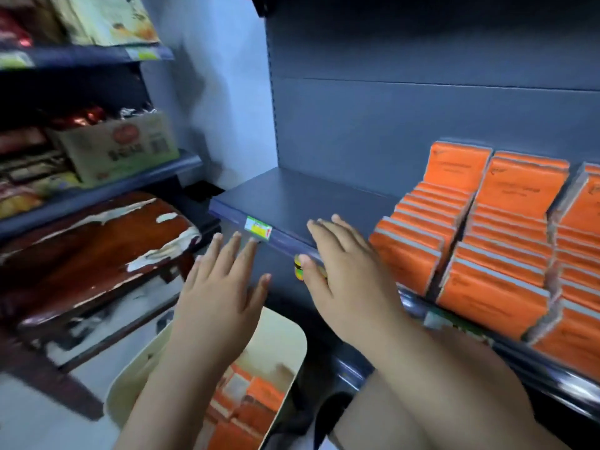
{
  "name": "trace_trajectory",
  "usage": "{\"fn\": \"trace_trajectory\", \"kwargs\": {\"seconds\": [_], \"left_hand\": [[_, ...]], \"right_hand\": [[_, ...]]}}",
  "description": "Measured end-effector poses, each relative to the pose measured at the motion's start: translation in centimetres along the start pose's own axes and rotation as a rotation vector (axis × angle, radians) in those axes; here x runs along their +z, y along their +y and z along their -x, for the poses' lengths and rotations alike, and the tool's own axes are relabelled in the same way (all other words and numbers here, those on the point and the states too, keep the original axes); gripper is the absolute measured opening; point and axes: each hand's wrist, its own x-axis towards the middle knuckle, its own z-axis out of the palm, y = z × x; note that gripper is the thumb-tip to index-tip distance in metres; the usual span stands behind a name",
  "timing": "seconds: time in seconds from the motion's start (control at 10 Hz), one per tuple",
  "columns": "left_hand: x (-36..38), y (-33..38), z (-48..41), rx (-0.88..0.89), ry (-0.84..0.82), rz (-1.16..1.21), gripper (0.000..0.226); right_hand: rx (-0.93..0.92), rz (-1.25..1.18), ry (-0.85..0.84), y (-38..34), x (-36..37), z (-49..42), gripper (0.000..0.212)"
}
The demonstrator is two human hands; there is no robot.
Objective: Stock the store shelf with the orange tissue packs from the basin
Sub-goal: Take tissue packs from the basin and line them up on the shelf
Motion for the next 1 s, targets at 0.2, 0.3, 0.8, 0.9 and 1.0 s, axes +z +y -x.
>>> {"fn": "trace_trajectory", "kwargs": {"seconds": [0.2, 0.3, 0.8, 0.9, 1.0], "left_hand": [[1.3, -5.0, 5.3, -0.151, -0.145, -0.02, 0.072], [2.3, -6.6, 6.8, -0.221, -0.221, 0.067, 0.063], [12.2, -11.8, 11.4, -0.872, -0.508, 0.367, 0.039], [17.0, -13.0, 11.5, -1.093, -0.66, 0.511, 0.026], [23.4, -15.3, 12.1, -1.223, -0.701, 0.58, 0.033]], "right_hand": [[-0.091, 0.049, -0.331, -5.3, 6.2, 1.7, 0.061], [-0.051, 0.031, -0.505, -6.4, 9.2, 2.2, 0.059], [0.293, 0.042, -1.042, -5.6, 23.5, 3.4, 0.018], [0.425, -0.046, -1.033, -6.1, 26.1, 4.1, 0.015], [0.537, -0.067, -1.072, -6.2, 28.9, 5.6, 0.007]]}}
